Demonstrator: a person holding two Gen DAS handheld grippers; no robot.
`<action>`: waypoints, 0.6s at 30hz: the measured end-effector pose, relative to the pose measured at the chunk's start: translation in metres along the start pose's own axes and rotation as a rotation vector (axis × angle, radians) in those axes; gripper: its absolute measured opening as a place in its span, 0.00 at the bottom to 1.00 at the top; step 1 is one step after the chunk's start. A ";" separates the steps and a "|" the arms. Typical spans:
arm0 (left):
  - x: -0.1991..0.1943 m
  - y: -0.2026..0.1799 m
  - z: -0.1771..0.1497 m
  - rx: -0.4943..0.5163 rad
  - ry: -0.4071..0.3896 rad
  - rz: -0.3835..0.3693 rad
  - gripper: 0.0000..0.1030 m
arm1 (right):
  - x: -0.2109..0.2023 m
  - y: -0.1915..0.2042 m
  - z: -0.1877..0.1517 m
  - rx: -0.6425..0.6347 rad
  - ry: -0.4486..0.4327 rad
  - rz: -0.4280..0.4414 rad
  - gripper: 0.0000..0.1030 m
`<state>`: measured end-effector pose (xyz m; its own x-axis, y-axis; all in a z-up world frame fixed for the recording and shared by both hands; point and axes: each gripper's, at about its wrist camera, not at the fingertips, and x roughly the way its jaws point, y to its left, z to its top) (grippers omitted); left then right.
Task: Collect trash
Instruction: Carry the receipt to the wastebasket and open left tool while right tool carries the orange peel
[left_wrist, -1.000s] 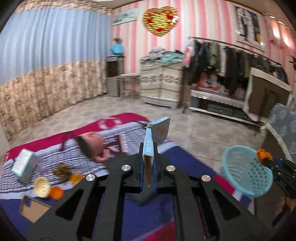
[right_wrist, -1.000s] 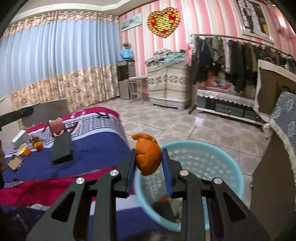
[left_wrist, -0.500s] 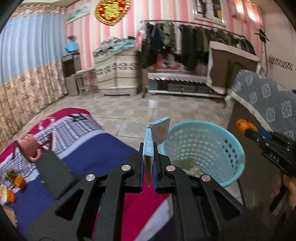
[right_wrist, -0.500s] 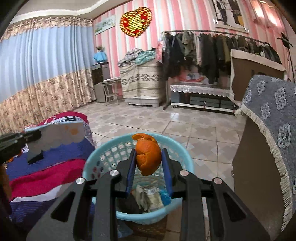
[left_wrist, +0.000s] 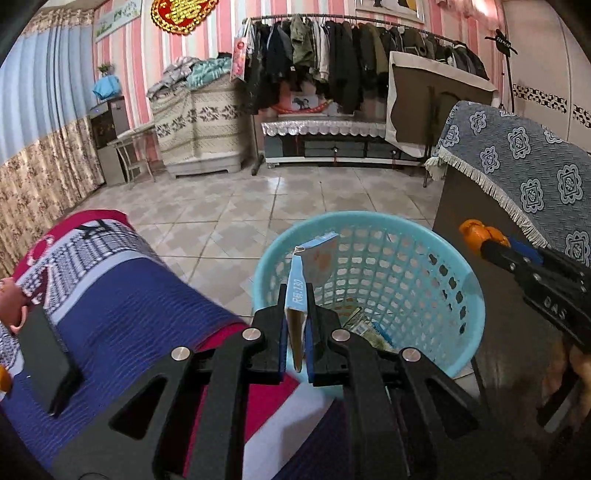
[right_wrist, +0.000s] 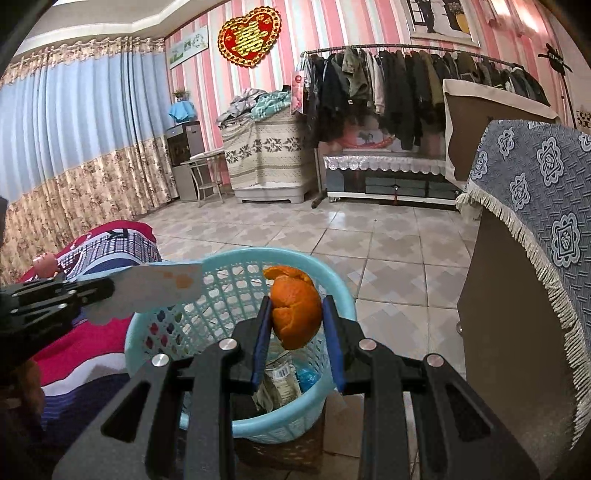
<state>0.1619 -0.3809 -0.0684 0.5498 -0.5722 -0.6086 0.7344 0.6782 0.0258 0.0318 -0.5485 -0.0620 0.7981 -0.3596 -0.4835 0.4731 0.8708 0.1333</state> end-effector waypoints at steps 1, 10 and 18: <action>0.004 -0.001 0.002 -0.006 0.000 -0.005 0.06 | 0.001 -0.002 0.000 0.001 0.002 -0.002 0.27; 0.011 -0.003 0.024 0.001 -0.056 0.048 0.70 | 0.004 -0.005 0.001 -0.001 0.003 -0.020 0.27; -0.019 0.045 0.019 -0.102 -0.104 0.148 0.91 | 0.011 0.008 -0.003 0.003 -0.003 -0.002 0.27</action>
<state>0.1917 -0.3480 -0.0406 0.6907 -0.5034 -0.5192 0.6011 0.7988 0.0252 0.0429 -0.5445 -0.0685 0.7980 -0.3624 -0.4816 0.4759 0.8692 0.1345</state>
